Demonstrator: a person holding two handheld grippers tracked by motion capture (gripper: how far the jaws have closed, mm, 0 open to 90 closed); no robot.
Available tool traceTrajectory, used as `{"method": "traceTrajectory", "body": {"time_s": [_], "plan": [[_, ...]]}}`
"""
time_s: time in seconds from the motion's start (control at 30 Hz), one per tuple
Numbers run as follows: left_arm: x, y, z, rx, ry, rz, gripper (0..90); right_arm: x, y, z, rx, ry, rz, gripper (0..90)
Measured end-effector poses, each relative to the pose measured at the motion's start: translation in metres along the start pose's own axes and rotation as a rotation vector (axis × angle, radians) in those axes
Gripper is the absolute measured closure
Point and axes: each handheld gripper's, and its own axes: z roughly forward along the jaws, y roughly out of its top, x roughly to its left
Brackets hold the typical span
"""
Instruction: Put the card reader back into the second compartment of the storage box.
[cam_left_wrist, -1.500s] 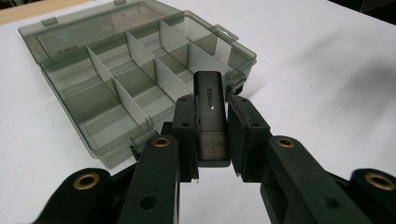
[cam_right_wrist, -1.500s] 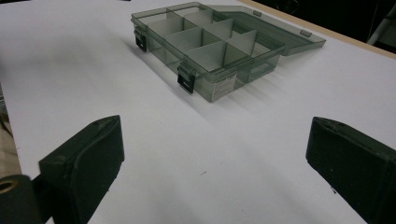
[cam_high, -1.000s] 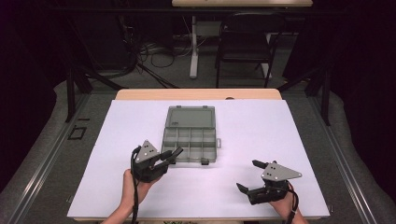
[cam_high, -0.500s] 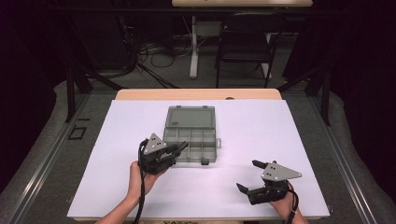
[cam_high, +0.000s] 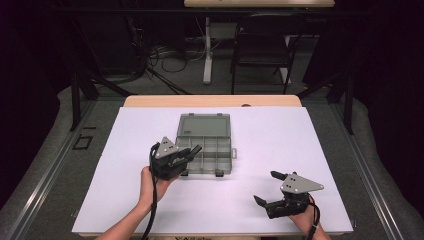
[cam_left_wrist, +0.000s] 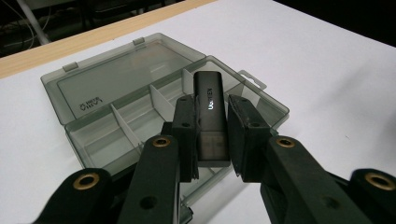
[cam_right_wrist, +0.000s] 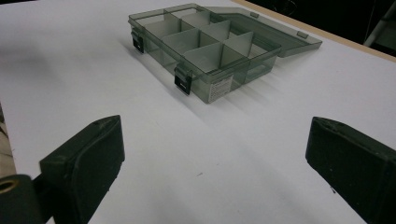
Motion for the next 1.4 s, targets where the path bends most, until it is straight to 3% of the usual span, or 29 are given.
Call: {"method": "traceTrajectory", "body": {"time_s": [0.4,0.8,1.4], "plan": [[0.008,0.011,0.015,-0.004,0.028,0.017,74.1,0.000,0.000,-0.001,-0.001,-0.003,-0.002,4.2],[0.016,0.015,0.032,0.007,0.049,0.004,74.1,0.001,0.000,-0.001,0.003,-0.002,-0.008,4.7],[0.030,0.009,0.042,0.026,0.092,-0.064,74.2,0.003,0.001,0.000,-0.001,0.001,-0.011,4.9]]}}
